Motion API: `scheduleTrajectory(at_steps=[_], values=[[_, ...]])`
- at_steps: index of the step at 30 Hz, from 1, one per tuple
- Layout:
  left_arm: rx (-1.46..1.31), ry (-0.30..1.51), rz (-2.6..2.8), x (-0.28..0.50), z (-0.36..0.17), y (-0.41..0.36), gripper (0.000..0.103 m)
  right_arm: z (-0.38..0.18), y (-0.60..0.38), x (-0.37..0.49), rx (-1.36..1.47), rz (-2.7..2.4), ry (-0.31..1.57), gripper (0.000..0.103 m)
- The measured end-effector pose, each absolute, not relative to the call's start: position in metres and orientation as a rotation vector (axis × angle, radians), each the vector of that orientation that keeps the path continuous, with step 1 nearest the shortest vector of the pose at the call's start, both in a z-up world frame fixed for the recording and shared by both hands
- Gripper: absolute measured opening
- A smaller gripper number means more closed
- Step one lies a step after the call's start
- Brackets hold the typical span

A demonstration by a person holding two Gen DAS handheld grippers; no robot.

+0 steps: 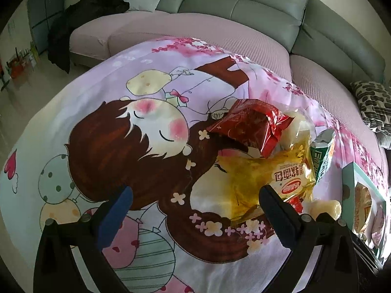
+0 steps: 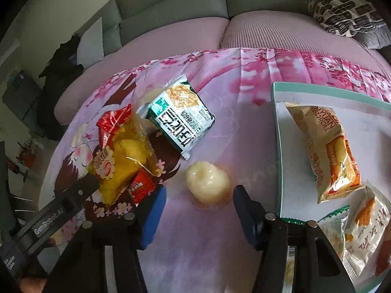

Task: Organize snacks
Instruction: 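Move both tools back toward the snack pile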

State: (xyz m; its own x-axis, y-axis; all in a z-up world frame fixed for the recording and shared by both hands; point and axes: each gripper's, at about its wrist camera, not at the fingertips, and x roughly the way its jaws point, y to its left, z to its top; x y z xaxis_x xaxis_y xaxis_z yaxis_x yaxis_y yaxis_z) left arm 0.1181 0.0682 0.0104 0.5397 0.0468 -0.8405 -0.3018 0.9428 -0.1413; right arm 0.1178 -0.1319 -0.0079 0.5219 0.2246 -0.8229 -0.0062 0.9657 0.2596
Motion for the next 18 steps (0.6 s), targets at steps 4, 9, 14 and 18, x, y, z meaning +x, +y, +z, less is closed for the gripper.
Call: scheduleTrajectory(at_steps=[4,9,14,18], values=[[-0.296,0.985,0.208,0.119,0.0078,0.0686,0.103,-0.0085,-0.1316,0.1199,0.223,0.127,1.005,0.055],[-0.283,0.982,0.21,0.1205,0.0088,0.0653,0.103,-0.0105,-0.1256,0.1226,0.167,0.105,0.995,0.046],[-0.265,0.978,0.218,0.1211,0.0101,0.0617,0.103,-0.0107,-0.1278,0.1226,0.182,0.103,0.991,0.042],[-0.252,0.977,0.223,0.1229,0.0109,0.0589,0.103,-0.0115,-0.1282,0.1235,0.179,0.107,0.991,0.042]])
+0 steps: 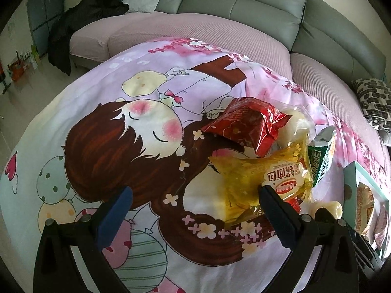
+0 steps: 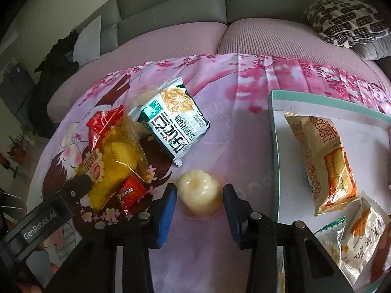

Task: Organize snacks
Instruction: 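Move both tools back toward the snack pile, then grasp the white round cake with the right tool while the left tool grasps the yellow bread bag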

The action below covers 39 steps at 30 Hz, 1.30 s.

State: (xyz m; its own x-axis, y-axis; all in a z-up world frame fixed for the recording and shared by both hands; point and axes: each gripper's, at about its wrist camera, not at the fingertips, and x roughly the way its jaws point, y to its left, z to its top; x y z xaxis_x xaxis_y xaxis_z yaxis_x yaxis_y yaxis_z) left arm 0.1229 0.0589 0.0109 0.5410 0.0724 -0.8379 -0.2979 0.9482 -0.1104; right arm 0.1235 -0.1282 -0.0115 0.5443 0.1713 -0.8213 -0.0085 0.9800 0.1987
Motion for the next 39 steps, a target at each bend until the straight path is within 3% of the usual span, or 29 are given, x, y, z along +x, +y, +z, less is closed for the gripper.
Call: scheduleTrajectory(at_steps=[8,39], values=[[-0.244,0.969,0.244,0.126,0.015,0.052,0.103,-0.012,-0.129,0.123,0.183,0.109,0.988,0.037],[-0.238,0.936,0.183,0.134,0.027,0.024,0.103,-0.003,-0.139,0.116,0.254,0.148,0.963,0.036]])
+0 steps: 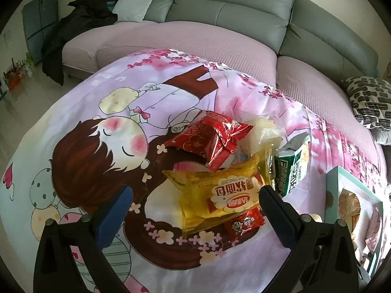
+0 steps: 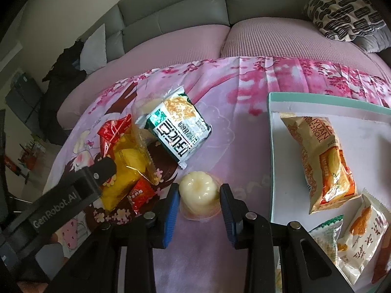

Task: Organize snacks
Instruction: 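Grasp the white round cake with the right tool while the left tool grasps the yellow bread bag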

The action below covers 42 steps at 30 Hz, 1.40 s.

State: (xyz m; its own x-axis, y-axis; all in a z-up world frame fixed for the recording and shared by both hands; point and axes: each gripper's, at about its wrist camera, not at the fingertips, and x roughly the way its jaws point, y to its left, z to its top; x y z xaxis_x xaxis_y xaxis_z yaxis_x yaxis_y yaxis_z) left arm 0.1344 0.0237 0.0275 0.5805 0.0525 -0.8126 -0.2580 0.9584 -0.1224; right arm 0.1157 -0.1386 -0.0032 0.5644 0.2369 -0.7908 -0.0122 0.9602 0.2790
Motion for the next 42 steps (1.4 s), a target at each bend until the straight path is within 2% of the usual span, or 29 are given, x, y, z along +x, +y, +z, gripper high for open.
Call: scheduleTrajectory(at_steps=[10,33,42], values=[[-0.284,0.942,0.135,0.133,0.026,0.027,0.102,0.015,-0.146,0.109,0.276,0.158,0.91,0.036],[-0.35,0.967,0.043,0.154,-0.002,0.013,0.102,0.009,-0.148,0.111,0.278,0.146,0.928,0.036],[-0.385,0.981,0.03,0.152,-0.001,0.013,0.098,0.007,-0.149,0.111,0.28,0.143,0.93,0.036]])
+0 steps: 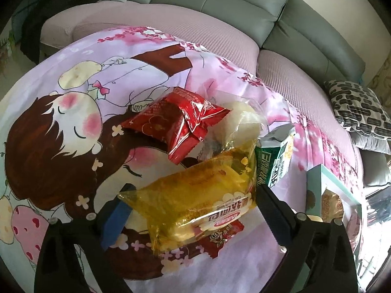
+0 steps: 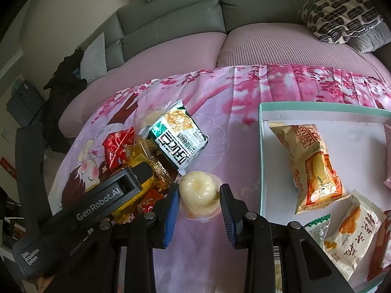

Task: Organize snacks
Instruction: 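Grasp the white round cake with the right tool while the left tool grasps the yellow bread bag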

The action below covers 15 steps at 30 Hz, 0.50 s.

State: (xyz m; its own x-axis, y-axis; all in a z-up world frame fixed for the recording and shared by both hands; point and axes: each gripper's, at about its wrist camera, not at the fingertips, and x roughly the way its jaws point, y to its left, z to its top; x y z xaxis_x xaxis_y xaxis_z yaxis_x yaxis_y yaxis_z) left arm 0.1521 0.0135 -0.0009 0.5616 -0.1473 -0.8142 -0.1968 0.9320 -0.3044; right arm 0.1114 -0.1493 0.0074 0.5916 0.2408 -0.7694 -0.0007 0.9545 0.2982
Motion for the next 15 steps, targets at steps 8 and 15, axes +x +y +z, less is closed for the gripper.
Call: scheduleTrajectory(at_steps=[8,15], values=[[-0.394,0.972,0.013,0.1499,0.0005,0.0121,0.086,0.0076,-0.1497,0.1116,0.281,0.143,0.929,0.036],[-0.41,0.952,-0.021,0.1455,0.0069,0.0131,0.074,0.0073,-0.1506,0.1112,0.284,0.14,0.926,0.036]])
